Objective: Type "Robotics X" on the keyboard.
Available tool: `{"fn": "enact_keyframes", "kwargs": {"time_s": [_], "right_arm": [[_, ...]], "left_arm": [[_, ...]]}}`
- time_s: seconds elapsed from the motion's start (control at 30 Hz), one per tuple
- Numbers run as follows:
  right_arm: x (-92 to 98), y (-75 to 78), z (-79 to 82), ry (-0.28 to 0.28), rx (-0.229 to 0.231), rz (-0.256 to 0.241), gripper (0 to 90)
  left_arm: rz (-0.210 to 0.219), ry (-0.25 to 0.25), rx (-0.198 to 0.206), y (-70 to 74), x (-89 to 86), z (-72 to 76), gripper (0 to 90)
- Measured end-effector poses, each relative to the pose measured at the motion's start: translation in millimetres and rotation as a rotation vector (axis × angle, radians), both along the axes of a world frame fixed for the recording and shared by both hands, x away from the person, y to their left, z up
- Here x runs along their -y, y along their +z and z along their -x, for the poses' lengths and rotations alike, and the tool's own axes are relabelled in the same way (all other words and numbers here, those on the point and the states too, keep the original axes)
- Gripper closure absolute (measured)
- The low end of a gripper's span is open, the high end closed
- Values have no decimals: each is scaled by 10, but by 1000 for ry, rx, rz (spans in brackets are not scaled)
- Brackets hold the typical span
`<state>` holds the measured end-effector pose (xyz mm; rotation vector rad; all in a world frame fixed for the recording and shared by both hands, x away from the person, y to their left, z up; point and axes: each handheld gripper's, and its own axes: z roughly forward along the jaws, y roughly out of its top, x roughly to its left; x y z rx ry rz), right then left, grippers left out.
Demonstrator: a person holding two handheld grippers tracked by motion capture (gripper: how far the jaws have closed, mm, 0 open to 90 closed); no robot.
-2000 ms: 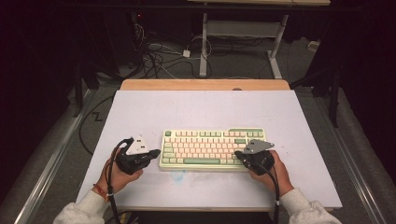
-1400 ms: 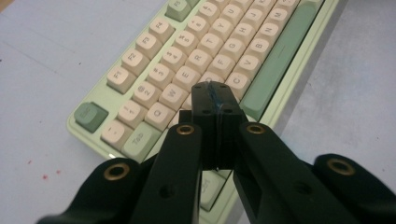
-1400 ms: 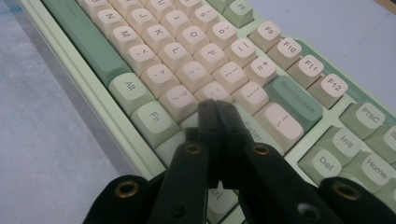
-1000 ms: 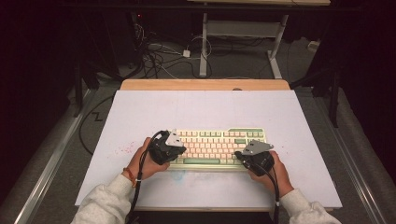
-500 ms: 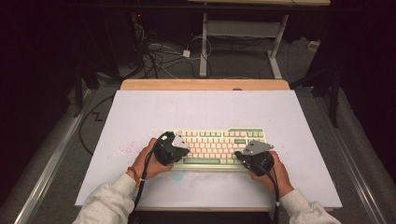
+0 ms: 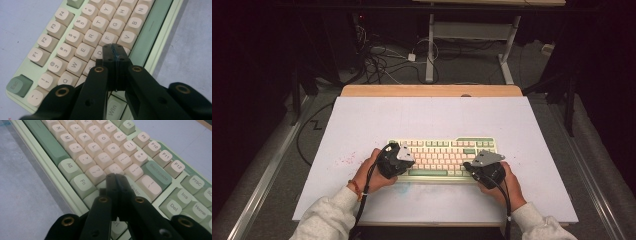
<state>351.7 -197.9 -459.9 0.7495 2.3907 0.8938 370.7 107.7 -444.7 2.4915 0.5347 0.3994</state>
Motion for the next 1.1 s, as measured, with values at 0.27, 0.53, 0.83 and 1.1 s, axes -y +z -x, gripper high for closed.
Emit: {"fn": "enact_keyframes", "kwargs": {"time_s": [0.27,0.53,0.83,1.1], "right_arm": [[-1,1,0,-1,0,1,900],[11,11,6,6,4,4,900],[17,132,43,13,31,-48,898],[-8,199,44,5,46,-70,864]], "left_arm": [[3,7,6,0,-26,-4,871],[9,12,30,21,-39,8,850],[35,43,104,83,-80,26,776],[54,88,143,103,-103,26,633]]}}
